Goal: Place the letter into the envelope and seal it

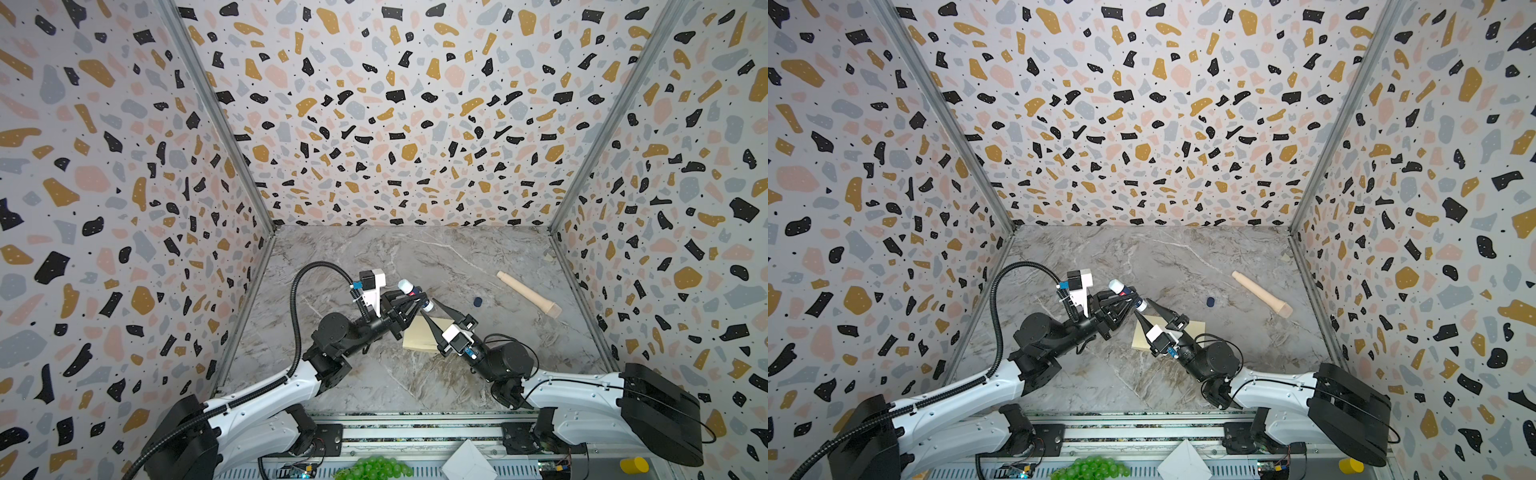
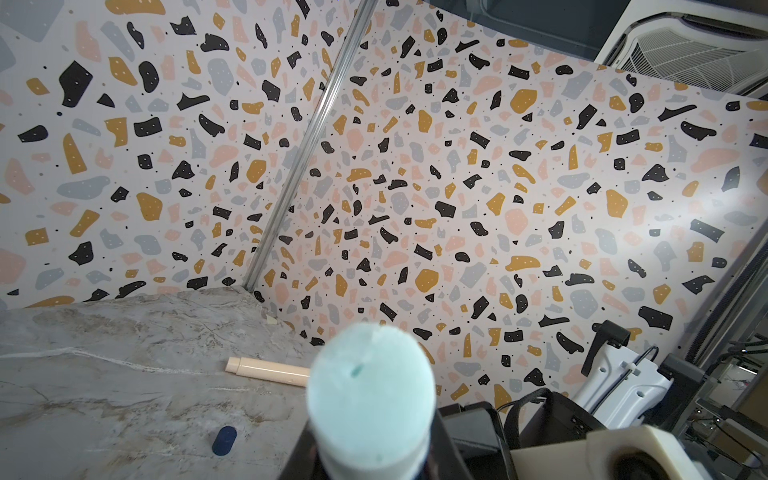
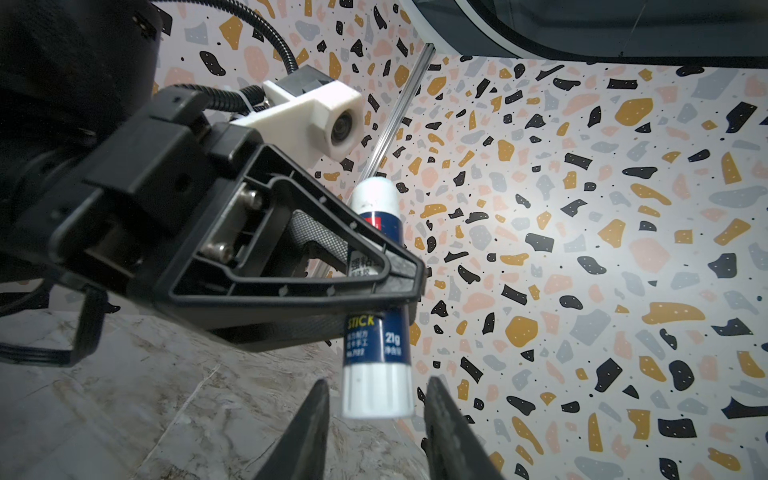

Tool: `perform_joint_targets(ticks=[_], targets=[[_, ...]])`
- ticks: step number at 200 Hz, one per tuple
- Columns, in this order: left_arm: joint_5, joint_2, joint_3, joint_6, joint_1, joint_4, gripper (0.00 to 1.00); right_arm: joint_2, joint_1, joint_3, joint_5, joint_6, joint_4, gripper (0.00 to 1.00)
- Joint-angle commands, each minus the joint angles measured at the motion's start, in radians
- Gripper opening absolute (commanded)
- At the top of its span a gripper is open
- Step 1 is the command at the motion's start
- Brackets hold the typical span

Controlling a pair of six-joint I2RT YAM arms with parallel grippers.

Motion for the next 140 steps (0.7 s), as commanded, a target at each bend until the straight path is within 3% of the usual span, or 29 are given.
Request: perform_joint_targets(ticks=[1, 56, 94, 116, 140], targets=[[0.011, -0.004, 0.018, 0.014, 0.001, 0.054, 0.0, 0.001, 0.01, 0.041, 0.017, -0.013, 0.043, 0.37], [0.011, -0.004, 0.013, 0.013, 0.002, 0.055, 0.0, 0.0, 0.019, 0.048, 0.016, -0.013, 0.047, 0.31], [0.012, -0.004, 0.01, 0.013, 0.001, 0.058, 0.0, -0.012, 0.021, 0.049, -0.017, 0.005, 0.033, 0.17], [0.012, -0.007, 0.007, 0.016, 0.0, 0.057, 0.0, -0.048, 0.008, 0.05, -0.088, 0.084, -0.028, 0.09], [0.015, -0.009, 0.005, 0.026, 0.001, 0.053, 0.0, -0.128, -0.104, 0.097, -0.343, 0.367, -0.248, 0.04]])
